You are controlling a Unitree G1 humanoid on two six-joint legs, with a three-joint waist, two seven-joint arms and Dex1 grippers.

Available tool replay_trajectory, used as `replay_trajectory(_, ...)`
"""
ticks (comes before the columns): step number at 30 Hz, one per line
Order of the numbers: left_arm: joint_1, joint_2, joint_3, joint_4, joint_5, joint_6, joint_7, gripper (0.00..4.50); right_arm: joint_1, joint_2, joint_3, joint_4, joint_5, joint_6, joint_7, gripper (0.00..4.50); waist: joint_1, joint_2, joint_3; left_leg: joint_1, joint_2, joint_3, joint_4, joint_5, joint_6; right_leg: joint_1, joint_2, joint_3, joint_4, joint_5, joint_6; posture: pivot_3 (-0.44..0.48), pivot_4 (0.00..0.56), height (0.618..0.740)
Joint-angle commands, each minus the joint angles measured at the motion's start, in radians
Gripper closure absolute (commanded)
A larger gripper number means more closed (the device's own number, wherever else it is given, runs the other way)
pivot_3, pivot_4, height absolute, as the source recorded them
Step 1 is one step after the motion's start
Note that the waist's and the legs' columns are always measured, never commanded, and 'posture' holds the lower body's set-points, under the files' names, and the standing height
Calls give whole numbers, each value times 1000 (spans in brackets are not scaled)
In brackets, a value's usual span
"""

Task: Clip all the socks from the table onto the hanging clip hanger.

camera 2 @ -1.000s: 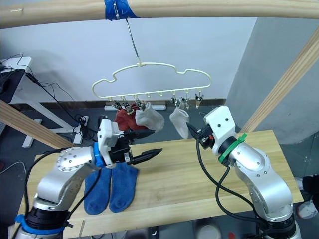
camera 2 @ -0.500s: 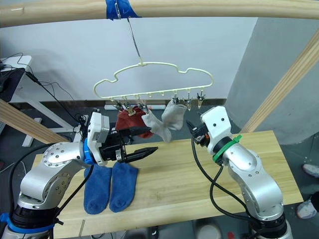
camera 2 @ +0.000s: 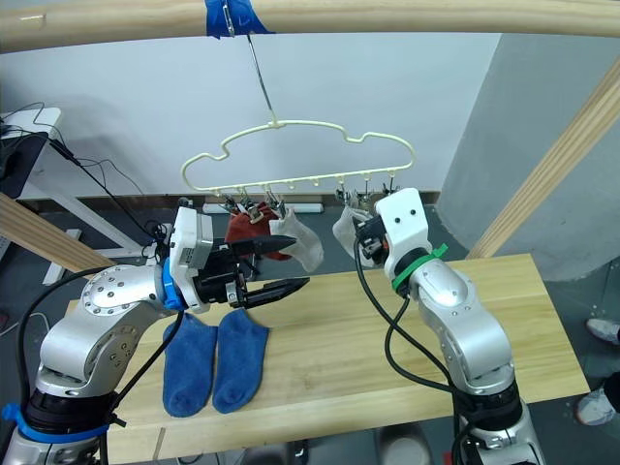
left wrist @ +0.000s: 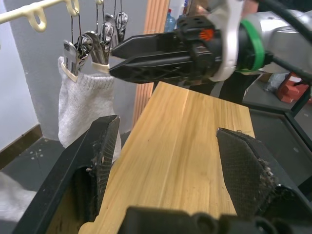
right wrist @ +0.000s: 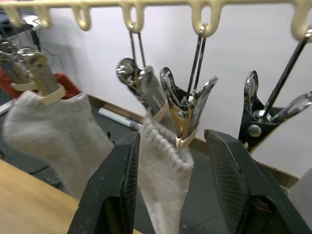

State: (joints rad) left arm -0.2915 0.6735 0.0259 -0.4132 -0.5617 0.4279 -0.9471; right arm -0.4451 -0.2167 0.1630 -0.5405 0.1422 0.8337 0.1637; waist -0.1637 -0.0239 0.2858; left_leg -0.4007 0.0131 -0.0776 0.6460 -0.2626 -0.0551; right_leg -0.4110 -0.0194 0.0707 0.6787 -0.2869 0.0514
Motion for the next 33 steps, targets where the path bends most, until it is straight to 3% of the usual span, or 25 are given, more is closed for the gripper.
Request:
replay_trajectory(1,-11,-2,0,-10,9,-20,-1,983,-22,9,0,-6,-17,-34,-6,2319,0,0,0,0,0,0,0,0,0,0,0,0,0,0,0,-218,283,740)
replay_trajectory(33,-24,-24,-20,0,45,-34,-2,983,-81,123,-35,85,-100,-72,-102,2319,-1,0,0,0,0,-1,0,0,0,0,0,0,1,0,0,-218,281,740)
